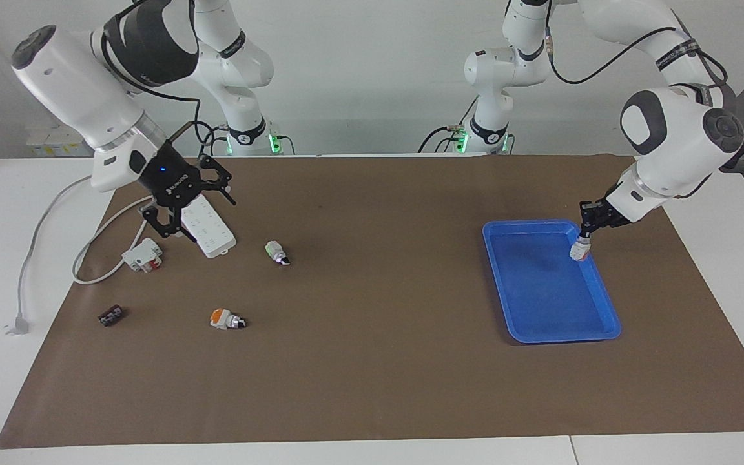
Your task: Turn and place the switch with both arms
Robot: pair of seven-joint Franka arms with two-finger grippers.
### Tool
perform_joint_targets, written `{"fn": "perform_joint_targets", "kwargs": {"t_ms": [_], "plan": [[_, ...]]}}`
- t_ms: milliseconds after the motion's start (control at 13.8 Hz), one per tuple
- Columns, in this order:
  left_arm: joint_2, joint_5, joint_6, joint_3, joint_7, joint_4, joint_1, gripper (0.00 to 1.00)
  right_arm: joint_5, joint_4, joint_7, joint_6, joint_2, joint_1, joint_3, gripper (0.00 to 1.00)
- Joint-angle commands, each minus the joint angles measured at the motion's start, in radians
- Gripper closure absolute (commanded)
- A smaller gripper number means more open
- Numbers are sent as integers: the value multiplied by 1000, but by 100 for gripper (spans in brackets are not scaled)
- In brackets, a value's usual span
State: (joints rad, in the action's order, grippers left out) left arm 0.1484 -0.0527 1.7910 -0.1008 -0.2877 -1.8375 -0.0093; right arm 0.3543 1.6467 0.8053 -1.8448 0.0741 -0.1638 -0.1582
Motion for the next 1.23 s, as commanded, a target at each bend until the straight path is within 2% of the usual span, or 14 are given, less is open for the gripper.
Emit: {"fn": "perform_joint_targets", "kwargs": {"t_ms": [0,290,435,507,652,797,942,1159], "plan": [[11,28,53,7,27,-87,6,100,-72,-30,-220,4,-16,-2,-9,0],[7,28,80,10,36,-170,-4,100,-228,-109,-550,4,-1,15,-20,0],[11,25,47,10,38,-149,-9,100,-291,-117,-702,4,6,26,-23,0],[20,24,19,12,38,-100,-11,100,-296,-119,-766,13,6,30,-21,0],[77,17,-73,12,45,60,-11,64,-323,-130,-863,36,7,30,-20,0],[118,16,-114,12,61,192,-9,44,-366,-134,-961,103,7,35,-23,0],[119,4,-117,12,70,256,-8,37,-371,-140,-985,157,6,30,-23,0],[119,-12,-212,9,103,401,-11,36,-367,-140,-985,246,-16,17,-11,0]]}}
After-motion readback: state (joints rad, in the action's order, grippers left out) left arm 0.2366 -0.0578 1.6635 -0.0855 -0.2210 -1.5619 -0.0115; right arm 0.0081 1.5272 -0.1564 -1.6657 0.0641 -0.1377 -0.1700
